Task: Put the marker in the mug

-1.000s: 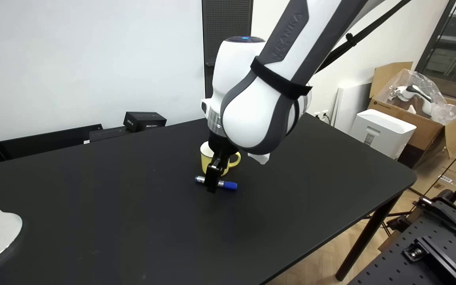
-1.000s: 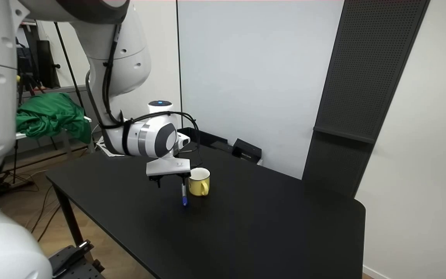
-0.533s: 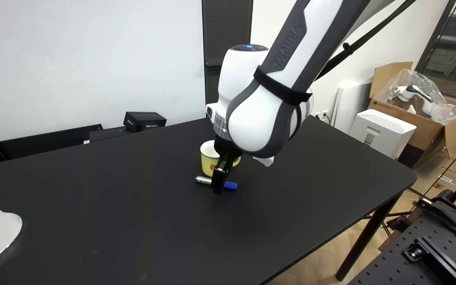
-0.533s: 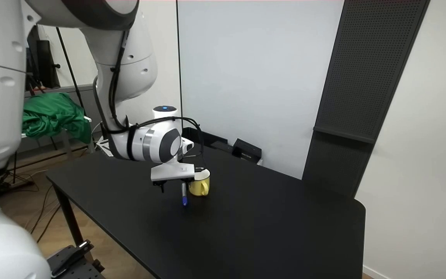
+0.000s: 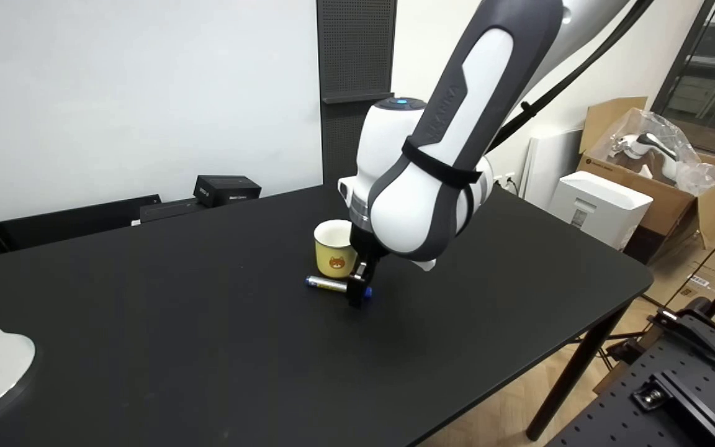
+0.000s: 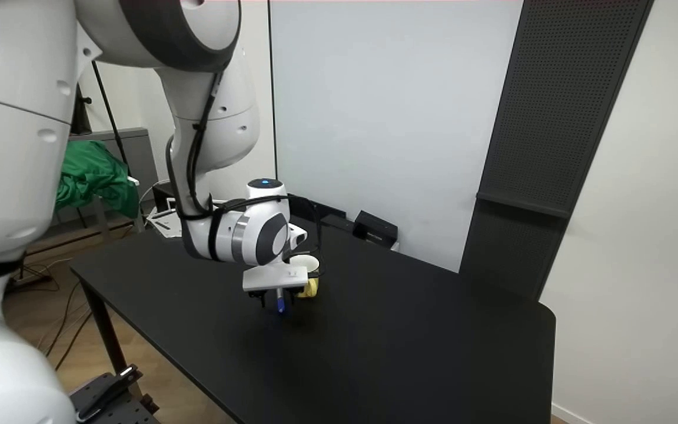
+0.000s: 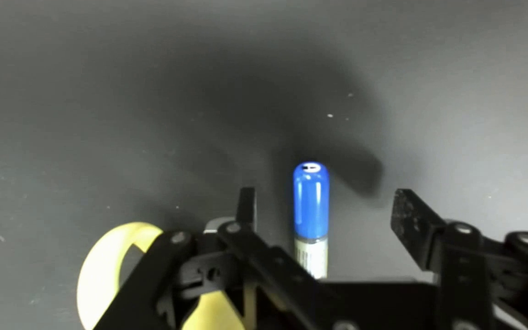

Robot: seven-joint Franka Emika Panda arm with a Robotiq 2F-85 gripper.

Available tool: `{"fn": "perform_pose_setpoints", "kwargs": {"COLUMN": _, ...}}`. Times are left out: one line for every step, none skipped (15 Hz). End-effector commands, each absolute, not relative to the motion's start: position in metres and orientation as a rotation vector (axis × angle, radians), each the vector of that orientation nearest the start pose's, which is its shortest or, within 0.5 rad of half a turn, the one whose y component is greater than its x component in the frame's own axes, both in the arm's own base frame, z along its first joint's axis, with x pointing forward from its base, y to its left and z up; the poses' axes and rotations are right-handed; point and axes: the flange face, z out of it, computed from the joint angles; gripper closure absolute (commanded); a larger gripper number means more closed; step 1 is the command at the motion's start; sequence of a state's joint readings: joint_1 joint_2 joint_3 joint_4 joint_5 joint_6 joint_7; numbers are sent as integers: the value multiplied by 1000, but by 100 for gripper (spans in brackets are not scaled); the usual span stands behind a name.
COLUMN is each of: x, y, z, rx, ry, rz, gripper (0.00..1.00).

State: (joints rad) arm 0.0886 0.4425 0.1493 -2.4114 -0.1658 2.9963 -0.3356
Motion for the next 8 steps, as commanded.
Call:
{"fn": "perform_pose_setpoints", "kwargs": {"x": 496, "y": 131, "z": 139, "rx": -2925, "ry": -1095, "rz": -251, "gripper": 55}}
{"fn": "perform_pose_setpoints", "kwargs": {"x": 498, "y": 131, "z": 137, "rx": -2924, "ry": -1098, "rz": -249, "gripper": 61}}
{"fn": "perform_pose_setpoints", "kwargs": {"x": 499, "y": 131, "z": 135, "rx": -2923, "ry": -1097, "rz": -248, "gripper": 67}}
{"fn": "perform_pose_setpoints", "kwargs": {"x": 500, "y": 133, "z": 136, "rx": -2921, "ry": -1101, "rz": -255, "gripper": 75}}
{"fn": "perform_pose_setpoints", "kwargs": {"x": 501, "y": 135, "z": 139, "rx": -2919, "ry": -1106, "rz": -262, "gripper": 80}}
{"fn": "perform_pose_setpoints", "kwargs": {"x": 502, "y": 137, "z": 141, "rx": -2917, "ry": -1112, "rz": -270, "gripper": 88}}
{"fn": "perform_pose_setpoints", "kwargs": {"x": 502, "y": 138, "z": 143, "rx": -2915, "ry": -1117, "rz": -279, "gripper": 95}}
{"fn": "perform_pose_setpoints", "kwargs": {"x": 502, "y": 139, "z": 147, "rx": -2912, "ry": -1127, "rz": -286, "gripper": 99}}
